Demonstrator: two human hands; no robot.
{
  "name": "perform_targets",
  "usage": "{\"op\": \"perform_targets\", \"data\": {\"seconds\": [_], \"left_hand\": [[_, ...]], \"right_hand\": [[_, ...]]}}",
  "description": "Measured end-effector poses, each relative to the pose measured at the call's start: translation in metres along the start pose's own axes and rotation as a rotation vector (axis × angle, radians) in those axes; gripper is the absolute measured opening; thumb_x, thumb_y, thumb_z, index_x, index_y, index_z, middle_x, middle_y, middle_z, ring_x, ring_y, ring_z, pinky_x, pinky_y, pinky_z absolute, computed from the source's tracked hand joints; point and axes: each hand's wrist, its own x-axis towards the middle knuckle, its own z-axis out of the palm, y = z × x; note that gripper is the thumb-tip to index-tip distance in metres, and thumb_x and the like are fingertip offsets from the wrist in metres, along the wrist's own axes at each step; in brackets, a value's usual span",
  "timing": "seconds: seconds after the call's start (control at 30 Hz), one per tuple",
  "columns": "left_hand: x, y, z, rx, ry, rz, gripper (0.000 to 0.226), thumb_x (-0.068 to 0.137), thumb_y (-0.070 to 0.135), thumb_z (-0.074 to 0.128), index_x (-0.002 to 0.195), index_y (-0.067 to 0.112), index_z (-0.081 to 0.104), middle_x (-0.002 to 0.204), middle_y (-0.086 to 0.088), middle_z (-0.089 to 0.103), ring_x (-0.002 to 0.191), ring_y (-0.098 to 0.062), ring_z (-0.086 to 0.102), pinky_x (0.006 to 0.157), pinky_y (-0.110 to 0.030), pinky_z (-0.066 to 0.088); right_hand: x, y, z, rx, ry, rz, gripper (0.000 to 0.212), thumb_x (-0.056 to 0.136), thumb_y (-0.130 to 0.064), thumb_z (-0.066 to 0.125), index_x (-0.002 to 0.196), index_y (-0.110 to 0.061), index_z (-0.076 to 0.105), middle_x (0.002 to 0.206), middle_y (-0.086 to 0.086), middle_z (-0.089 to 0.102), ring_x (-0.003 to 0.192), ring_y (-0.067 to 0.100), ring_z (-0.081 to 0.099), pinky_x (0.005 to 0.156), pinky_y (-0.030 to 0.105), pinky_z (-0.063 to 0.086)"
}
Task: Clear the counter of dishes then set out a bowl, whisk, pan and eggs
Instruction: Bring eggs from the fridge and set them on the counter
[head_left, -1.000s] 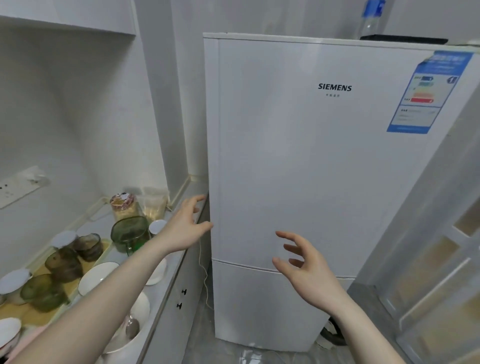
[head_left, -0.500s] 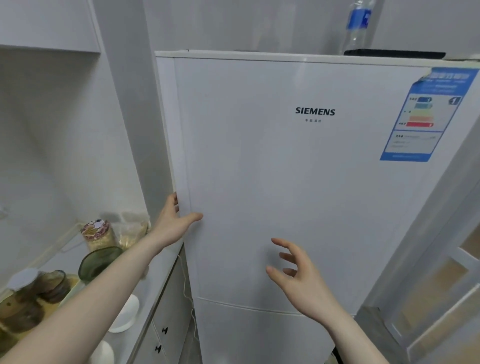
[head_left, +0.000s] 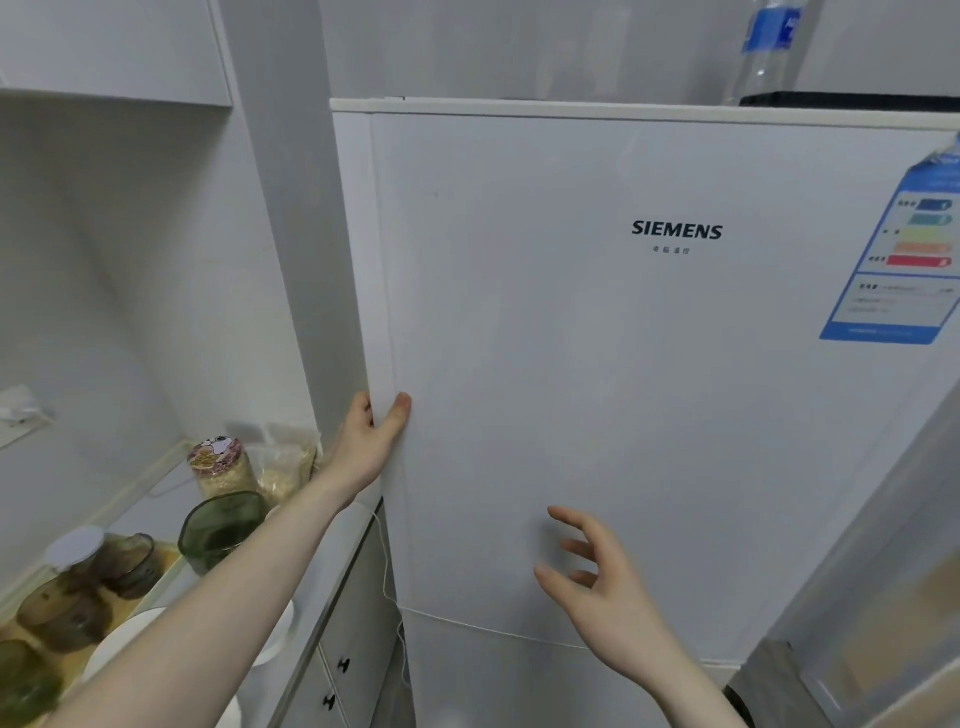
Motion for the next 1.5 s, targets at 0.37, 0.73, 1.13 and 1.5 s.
{"op": "perform_targets", "data": {"seconds": [0.37,0.73,1.13,1.5], "left_hand": [[-0.056,-0.004,-0.05,0.004,-0.185,0.158,0.033,0.102,0.038,0.057,0.079,0.016,0.048,0.065,0.018,0.056,0.066,0.001,0.054,0.07,-0.024,0.049],[-0.134,0.011,-0.11,0.093,-0.603,0.299,0.042,0.108,0.032,0.039,0.101,0.014,0.076,0.143,0.02,0.054,0.139,0.005,0.043,0.108,-0.004,0.027],[-0.2,0.051,-0.099,0.149,-1.012,0.489,0.046,0.109,0.026,0.036,0.108,0.006,0.076,0.126,-0.003,0.072,0.128,-0.016,0.06,0.115,-0.04,0.038],[-0.172,0.01,-0.101,0.284,-0.695,0.407,0.045,0.099,0.053,0.039,0.104,0.03,0.078,0.109,0.014,0.076,0.108,-0.009,0.068,0.094,-0.044,0.055]], "right_hand": [[-0.067,-0.031,0.061,-0.036,-0.035,0.051,0.043,0.092,-0.028,0.072,0.127,-0.049,0.056,0.133,-0.026,0.056,0.121,-0.014,0.051,0.094,0.012,0.046],[-0.145,-0.06,0.144,-0.102,-0.245,0.087,0.033,0.091,-0.032,0.071,0.12,-0.043,0.063,0.119,-0.031,0.064,0.111,-0.007,0.058,0.097,0.024,0.051],[-0.172,-0.074,0.207,-0.245,-0.207,0.034,0.05,0.089,-0.038,0.071,0.136,-0.035,0.054,0.131,-0.019,0.055,0.111,0.002,0.057,0.086,0.008,0.043],[-0.188,-0.045,0.151,-0.156,0.096,0.206,0.039,0.087,-0.036,0.073,0.123,-0.041,0.06,0.127,-0.027,0.058,0.108,-0.003,0.059,0.094,0.028,0.053]]}}
